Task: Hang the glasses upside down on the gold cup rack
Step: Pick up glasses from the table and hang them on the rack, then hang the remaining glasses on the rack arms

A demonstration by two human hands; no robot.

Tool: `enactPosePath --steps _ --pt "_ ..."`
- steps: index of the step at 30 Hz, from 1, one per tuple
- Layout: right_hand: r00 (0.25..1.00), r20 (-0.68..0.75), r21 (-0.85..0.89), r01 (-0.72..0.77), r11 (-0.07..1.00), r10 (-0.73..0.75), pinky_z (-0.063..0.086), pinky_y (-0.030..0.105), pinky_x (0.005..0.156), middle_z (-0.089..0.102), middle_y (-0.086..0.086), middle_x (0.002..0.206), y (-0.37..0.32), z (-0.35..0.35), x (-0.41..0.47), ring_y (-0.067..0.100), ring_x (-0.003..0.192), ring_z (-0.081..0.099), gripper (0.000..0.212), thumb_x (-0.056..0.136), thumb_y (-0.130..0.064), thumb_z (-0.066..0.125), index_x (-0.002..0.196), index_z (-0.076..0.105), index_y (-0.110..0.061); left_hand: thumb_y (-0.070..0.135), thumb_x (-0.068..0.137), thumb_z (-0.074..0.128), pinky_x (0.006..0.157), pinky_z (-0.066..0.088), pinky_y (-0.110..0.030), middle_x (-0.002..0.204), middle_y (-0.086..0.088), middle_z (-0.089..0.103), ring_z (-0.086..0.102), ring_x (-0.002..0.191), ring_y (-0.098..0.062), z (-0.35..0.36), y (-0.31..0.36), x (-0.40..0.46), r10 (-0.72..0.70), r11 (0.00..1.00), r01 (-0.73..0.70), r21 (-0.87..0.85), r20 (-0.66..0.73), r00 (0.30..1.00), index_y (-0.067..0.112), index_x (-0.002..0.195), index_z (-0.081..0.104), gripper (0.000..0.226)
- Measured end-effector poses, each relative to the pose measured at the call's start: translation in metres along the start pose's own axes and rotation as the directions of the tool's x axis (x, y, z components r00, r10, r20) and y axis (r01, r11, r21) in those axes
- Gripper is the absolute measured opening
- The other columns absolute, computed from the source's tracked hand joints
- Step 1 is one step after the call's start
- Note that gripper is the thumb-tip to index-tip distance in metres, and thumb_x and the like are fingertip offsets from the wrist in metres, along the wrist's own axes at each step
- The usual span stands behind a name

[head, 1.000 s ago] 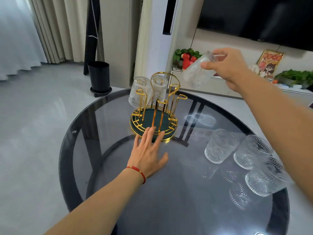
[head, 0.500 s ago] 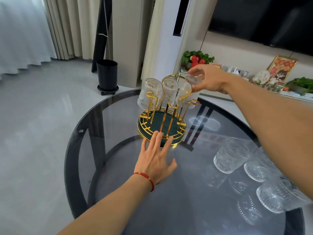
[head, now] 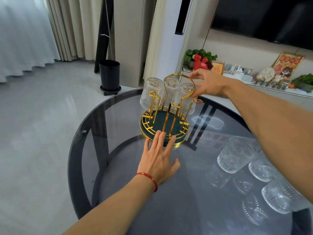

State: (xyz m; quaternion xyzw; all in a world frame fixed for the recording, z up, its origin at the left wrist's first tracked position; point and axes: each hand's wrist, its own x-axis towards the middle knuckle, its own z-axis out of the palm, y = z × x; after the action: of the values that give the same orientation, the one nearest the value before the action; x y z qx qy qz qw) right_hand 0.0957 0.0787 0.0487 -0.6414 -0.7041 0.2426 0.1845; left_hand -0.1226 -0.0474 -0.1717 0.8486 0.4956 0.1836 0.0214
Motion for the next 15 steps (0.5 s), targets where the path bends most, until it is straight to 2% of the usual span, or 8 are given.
enactPosePath --steps 2,4,7,10,12,14,15 --pt "0.999 -0.03 0.118 -0.033 0.992 0.037 0.038 0.038 0.116 0.045 0.005 0.156 0.004 -0.003 -0.012 0.021 0.14 0.047 0.078 0.076 -0.008 0.089 0.142 0.05 -0.019 0.062 0.096 0.036 0.12 0.025 -0.061 0.164 -0.014 0.021 0.008 0.155 -0.033 -0.001 -0.001 0.0 0.004 1.0 -0.004 -0.001 -0.006 1.0 0.027 0.16 0.016 0.076" --pt "0.992 -0.113 0.172 -0.035 0.984 0.055 0.044 0.043 0.114 0.054 0.009 0.145 0.009 -0.003 -0.03 0.025 0.132 0.055 0.065 0.083 -0.01 0.084 0.139 0.053 -0.016 0.062 0.095 0.04 0.12 0.025 -0.06 0.163 -0.013 0.021 0.008 0.155 -0.033 -0.002 -0.001 0.001 0.001 1.0 -0.002 -0.011 -0.002 1.0 0.027 0.159 0.016 0.076" --pt "0.946 -0.322 0.042 -0.019 0.999 0.031 0.05 0.04 0.107 0.069 0.008 0.124 0.023 0.004 -0.073 0.023 0.116 0.065 0.035 0.093 -0.011 0.074 0.127 0.064 -0.013 0.062 0.095 0.041 0.12 0.023 -0.06 0.165 -0.011 0.019 0.005 0.155 -0.031 -0.004 0.002 0.001 -0.002 1.0 0.002 -0.003 0.012 1.0 0.027 0.159 0.016 0.078" --pt "0.928 -0.372 -0.064 -0.042 0.997 0.015 0.054 0.032 0.1 0.075 0.008 0.114 0.042 0.024 -0.127 0.021 0.105 0.07 0.02 0.096 -0.012 0.069 0.116 0.071 -0.015 0.061 0.096 0.035 0.12 0.022 -0.061 0.169 -0.008 0.014 0.002 0.156 -0.031 -0.007 0.007 0.001 -0.027 0.998 0.025 0.059 0.036 0.999 0.026 0.161 0.011 0.078" --pt "0.949 -0.305 -0.208 -0.148 0.967 0.08 0.047 0.032 0.105 0.07 0.008 0.13 0.059 0.042 -0.157 0.022 0.119 0.064 0.033 0.096 -0.026 0.069 0.128 0.066 -0.019 0.059 0.099 0.031 0.121 0.019 -0.062 0.171 -0.008 0.009 0.001 0.156 -0.033 -0.008 0.013 -0.001 -0.044 0.994 0.037 0.106 0.064 0.997 0.025 0.162 0.006 0.075" --pt "0.948 -0.217 -0.439 -0.31 0.843 0.235 0.028 0.046 0.12 0.051 0.013 0.154 0.075 0.063 -0.18 0.031 0.144 0.043 0.066 0.094 -0.05 0.066 0.151 0.046 -0.023 0.054 0.102 0.03 0.122 0.018 -0.061 0.172 -0.008 0.006 0.0 0.156 -0.034 -0.011 0.019 -0.003 -0.056 0.991 0.044 0.128 0.092 0.994 0.024 0.162 0.004 0.072" --pt "0.925 -0.204 -0.519 -0.379 0.766 0.32 0.016 0.05 0.124 0.041 0.019 0.16 0.082 0.072 -0.187 0.035 0.151 0.031 0.081 0.092 -0.059 0.062 0.158 0.032 -0.024 0.051 0.103 0.032 0.122 0.018 -0.06 0.172 -0.008 0.006 0.0 0.156 -0.034 -0.013 0.021 -0.003 -0.061 0.992 0.049 0.117 0.101 0.993 0.023 0.162 0.005 0.07"
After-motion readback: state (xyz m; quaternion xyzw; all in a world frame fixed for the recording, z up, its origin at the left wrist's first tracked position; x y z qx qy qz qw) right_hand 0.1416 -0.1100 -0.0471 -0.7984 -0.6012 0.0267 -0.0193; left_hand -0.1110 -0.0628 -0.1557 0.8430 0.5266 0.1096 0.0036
